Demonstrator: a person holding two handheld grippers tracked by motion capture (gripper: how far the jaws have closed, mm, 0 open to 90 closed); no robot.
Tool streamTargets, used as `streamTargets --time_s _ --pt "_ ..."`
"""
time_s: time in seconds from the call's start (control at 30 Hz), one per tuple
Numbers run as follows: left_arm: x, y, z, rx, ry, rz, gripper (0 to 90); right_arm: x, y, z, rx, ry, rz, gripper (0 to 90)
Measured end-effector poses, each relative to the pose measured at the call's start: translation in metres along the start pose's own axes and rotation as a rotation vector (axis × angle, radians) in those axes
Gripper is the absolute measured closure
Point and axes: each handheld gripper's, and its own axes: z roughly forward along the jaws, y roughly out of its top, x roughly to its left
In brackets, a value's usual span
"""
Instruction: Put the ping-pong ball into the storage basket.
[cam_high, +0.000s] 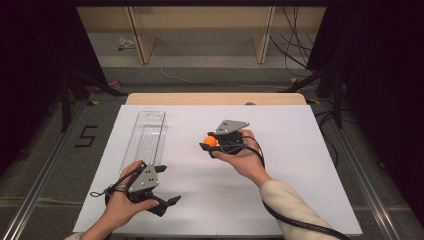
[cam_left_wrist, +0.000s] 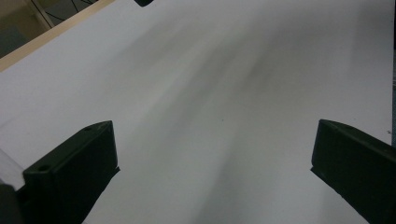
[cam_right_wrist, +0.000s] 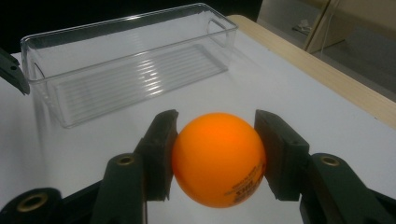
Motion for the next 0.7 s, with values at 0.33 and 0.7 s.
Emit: streamTargets --time_s 0.33,0.7 --pt "-0.0001 -0.0001 0.0002 -0.001 -0.001 0.000 0.0 0.0010 0.0027 0.0027 -0.003 0.002 0.000 51.5" --pt "-0.0002 -0.0001 0.0001 -0.001 -0.001 0.001 0.0 0.0028 0.0060 0.0061 -0.006 0.008 -0.003 51.5"
